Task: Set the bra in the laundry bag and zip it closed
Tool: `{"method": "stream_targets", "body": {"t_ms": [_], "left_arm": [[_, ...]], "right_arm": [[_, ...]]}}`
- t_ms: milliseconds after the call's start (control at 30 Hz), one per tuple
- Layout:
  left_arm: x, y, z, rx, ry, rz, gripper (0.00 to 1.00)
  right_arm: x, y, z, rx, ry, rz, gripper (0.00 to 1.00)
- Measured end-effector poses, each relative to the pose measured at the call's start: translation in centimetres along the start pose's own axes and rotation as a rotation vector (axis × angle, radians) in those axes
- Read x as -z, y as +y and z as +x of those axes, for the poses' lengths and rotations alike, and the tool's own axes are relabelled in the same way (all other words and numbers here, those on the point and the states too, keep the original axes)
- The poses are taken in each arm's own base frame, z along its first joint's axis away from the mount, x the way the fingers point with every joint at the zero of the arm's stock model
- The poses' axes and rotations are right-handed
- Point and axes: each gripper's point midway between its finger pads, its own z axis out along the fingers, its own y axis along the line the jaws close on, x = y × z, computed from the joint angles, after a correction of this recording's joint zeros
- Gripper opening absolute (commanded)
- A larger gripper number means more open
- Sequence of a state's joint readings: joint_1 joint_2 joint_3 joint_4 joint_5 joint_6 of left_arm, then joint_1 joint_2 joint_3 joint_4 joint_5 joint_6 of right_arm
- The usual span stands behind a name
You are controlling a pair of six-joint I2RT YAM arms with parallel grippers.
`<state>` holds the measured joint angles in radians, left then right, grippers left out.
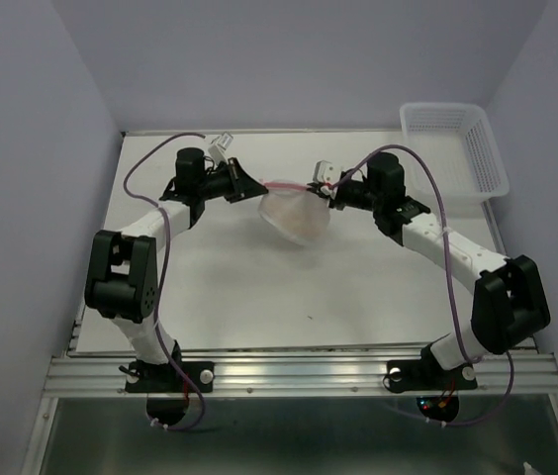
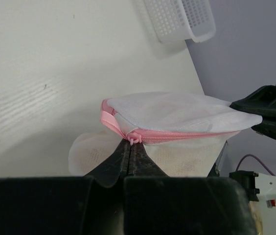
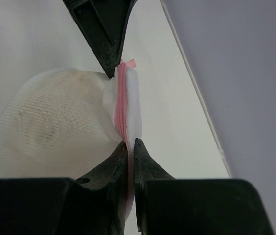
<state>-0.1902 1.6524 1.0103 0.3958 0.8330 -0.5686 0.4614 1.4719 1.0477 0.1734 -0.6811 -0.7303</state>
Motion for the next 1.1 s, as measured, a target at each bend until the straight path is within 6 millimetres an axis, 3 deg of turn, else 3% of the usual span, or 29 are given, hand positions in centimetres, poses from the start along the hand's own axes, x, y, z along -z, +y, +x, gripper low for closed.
{"method": "stream_targets", "body": {"t_ms": [100,267,333,467,533,633,700,800,933,967,1000,1033,1100], "left_arm": [[-2.1,0.6,-2.4,-0.028,-0.001,0.001,0.00],[-5.3,2.2,-6.9,-0.096,-0.026,-0.005,0.00],[-5.9,2.5,-8.4,-0.145,-0.046,-0.004,0.00],[-6.3,2.6,-9.2,-0.229,-0.061,0.008,0.00],[-6.4,2.8,-9.1,-0.267,-0.066,0.013,0.00],[-6.5,3.8,-7.8,-0.300,-0.051,0.008,0.00],[-6.5,4.9,-6.0,-0.299,-0.019,0.001,0.01],[-6.3,6.7,-3.3,-0.288,0.015,-0.018,0.13],[-4.8,9.2,2.1,-0.225,0.092,-0.079,0.39],[-4.2,9.4,3.2,-0.215,0.108,-0.094,0.55],[-3.8,9.4,3.9,-0.213,0.115,-0.103,0.58],[-3.2,9.2,4.7,-0.209,0.121,-0.115,0.61],[-2.4,8.0,5.2,-0.225,0.115,-0.123,0.79]], "right_arm": [[-0.5,-2.3,0.8,0.021,0.036,0.057,0.13],[-2.7,-7.2,3.1,0.073,0.121,0.163,0.15],[-3.2,-8.5,4.0,0.084,0.148,0.192,0.20],[-3.7,-9.0,6.2,0.070,0.200,0.210,0.43],[-4.1,-8.6,7.4,0.068,0.239,0.220,0.47],[-5.1,-7.1,9.0,0.067,0.294,0.211,0.48],[-6.0,-5.5,10.0,0.060,0.328,0.194,0.49],[-7.0,-2.1,11.4,0.022,0.370,0.143,0.53],[-7.1,1.9,11.5,-0.033,0.374,0.076,0.69],[-6.9,2.5,11.3,-0.046,0.375,0.069,0.74],[-6.5,3.0,10.9,-0.059,0.372,0.066,0.83],[-6.3,3.0,10.4,-0.065,0.366,0.071,0.88],[-5.8,2.3,8.8,-0.091,0.339,0.106,1.00]]}}
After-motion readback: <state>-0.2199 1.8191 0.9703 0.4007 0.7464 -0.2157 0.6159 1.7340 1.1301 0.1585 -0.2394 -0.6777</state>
